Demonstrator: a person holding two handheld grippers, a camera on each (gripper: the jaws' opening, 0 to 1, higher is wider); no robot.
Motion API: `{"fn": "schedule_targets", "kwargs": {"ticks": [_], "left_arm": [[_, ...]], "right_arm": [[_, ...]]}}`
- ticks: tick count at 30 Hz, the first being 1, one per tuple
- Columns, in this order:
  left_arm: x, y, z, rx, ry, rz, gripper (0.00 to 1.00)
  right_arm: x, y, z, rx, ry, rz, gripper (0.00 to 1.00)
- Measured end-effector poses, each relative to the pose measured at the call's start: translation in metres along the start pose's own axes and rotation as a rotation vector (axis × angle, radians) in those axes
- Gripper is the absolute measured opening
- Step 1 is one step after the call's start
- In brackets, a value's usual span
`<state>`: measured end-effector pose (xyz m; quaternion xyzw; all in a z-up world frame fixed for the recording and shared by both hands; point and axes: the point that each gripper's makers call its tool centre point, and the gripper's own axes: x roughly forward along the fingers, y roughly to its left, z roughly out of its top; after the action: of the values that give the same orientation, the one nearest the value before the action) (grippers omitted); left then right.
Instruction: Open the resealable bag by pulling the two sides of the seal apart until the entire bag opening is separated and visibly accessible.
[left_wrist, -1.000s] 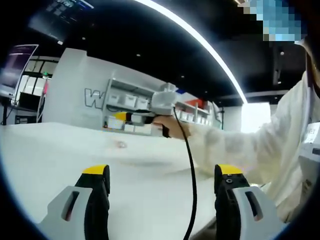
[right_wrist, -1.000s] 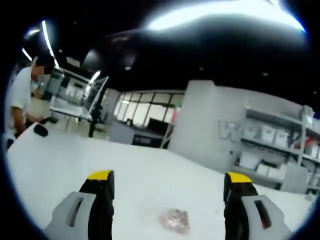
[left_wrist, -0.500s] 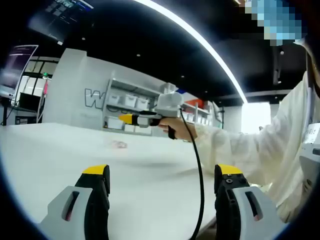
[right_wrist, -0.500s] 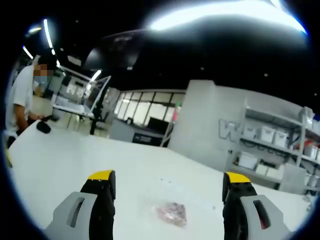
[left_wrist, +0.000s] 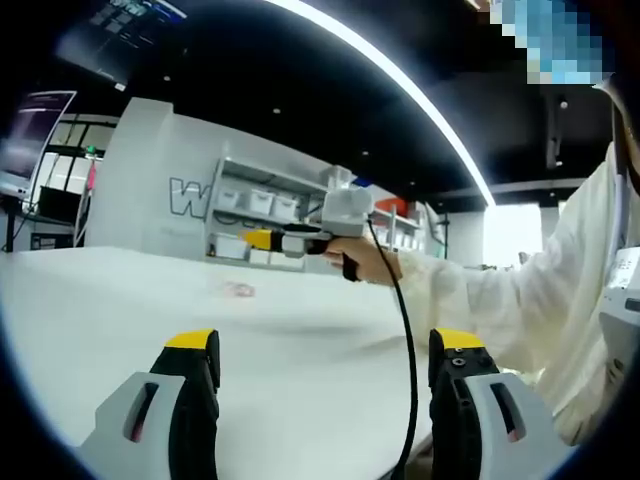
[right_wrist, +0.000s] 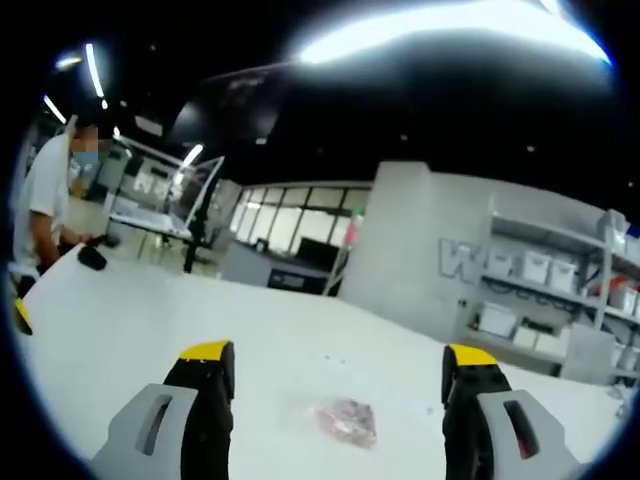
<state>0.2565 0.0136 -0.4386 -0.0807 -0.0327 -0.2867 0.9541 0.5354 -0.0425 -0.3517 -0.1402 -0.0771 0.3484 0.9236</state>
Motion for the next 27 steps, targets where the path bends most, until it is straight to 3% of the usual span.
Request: {"fn": "schedule_targets", "kwargs": {"ticks": [8,27], "left_arm": [[0.000,0.000,0.000,0.001,-0.002,0.001,0.85],[-0.001,0.001,0.000,0.004,0.000,0.002,0.85]], "right_arm": [[-0.009,0.003,-0.011,-0.002,0.024,0.007,0.85],[-0.024,0.008,-0.008,-0.007,0.014,0.019,0.82]]}}
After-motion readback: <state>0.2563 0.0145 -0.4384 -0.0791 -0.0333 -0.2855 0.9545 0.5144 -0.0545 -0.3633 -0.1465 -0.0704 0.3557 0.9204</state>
